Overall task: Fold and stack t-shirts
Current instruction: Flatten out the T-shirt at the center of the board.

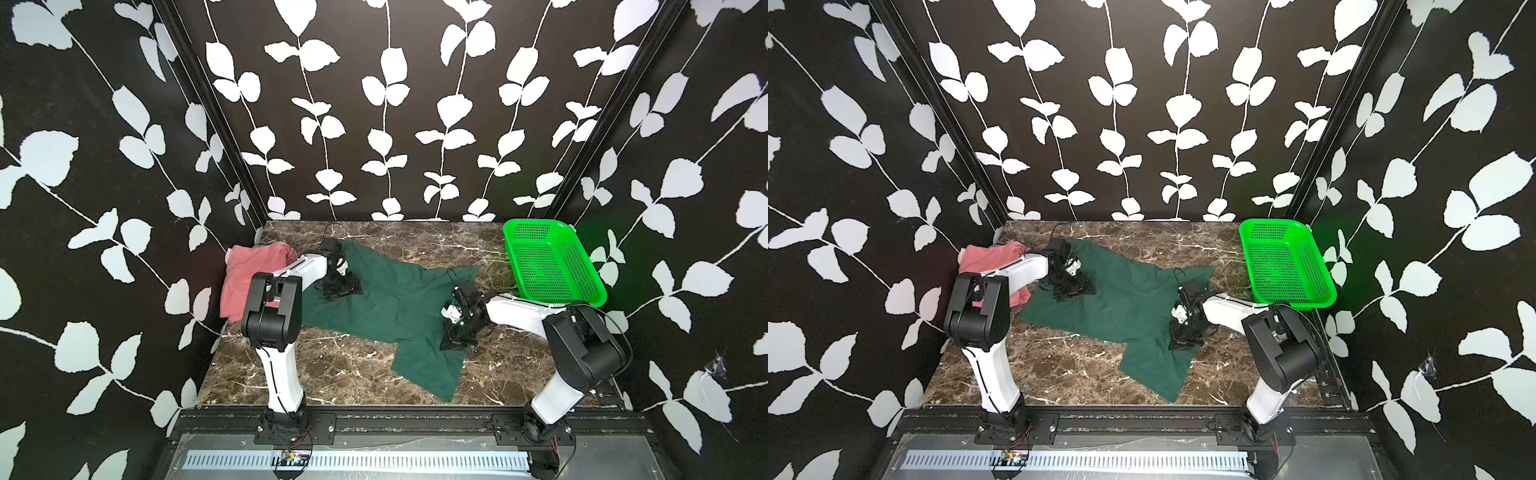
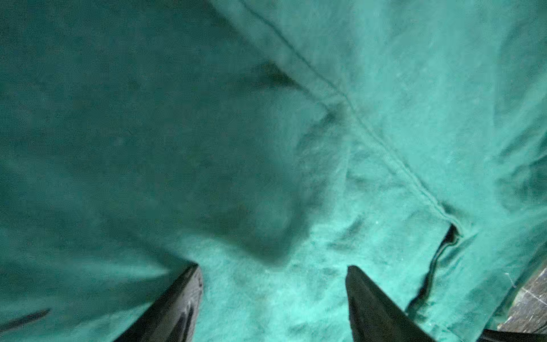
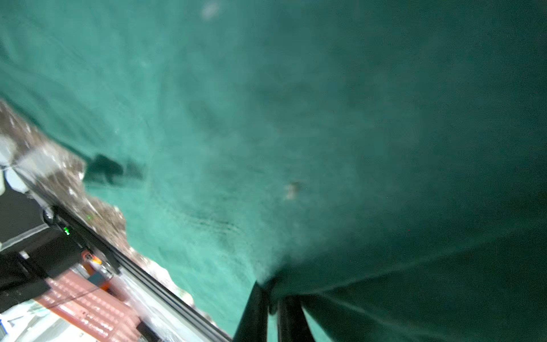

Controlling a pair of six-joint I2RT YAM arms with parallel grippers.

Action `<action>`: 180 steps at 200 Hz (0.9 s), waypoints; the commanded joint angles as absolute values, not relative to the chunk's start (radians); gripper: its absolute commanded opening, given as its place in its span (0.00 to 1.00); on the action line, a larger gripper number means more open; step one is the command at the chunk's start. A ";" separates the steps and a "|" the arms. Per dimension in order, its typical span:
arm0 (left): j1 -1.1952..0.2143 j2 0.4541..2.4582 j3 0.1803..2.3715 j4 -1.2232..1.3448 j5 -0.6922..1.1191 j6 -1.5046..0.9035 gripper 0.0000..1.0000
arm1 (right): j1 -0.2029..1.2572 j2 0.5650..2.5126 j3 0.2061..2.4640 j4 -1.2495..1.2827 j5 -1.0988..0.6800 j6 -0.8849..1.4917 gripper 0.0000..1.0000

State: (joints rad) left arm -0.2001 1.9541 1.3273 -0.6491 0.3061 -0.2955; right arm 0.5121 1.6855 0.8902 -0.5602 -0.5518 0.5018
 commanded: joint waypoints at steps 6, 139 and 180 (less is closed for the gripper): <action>-0.202 2.011 1.290 -0.688 0.299 -0.288 0.79 | 0.525 1.704 0.950 -0.632 -0.526 0.465 0.13; -0.202 2.018 1.295 -0.674 0.310 -0.290 0.79 | 0.527 1.735 1.042 -0.749 -0.509 0.391 0.00; -0.203 2.015 1.275 -0.670 0.313 -0.288 0.79 | 0.528 1.728 1.195 -0.904 -0.442 0.345 0.00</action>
State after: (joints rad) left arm -0.2001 1.9541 1.3273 -0.6483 0.3073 -0.2951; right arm 0.5194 1.7309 1.0454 -0.7666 -0.5030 0.3931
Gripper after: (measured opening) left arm 0.792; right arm 0.044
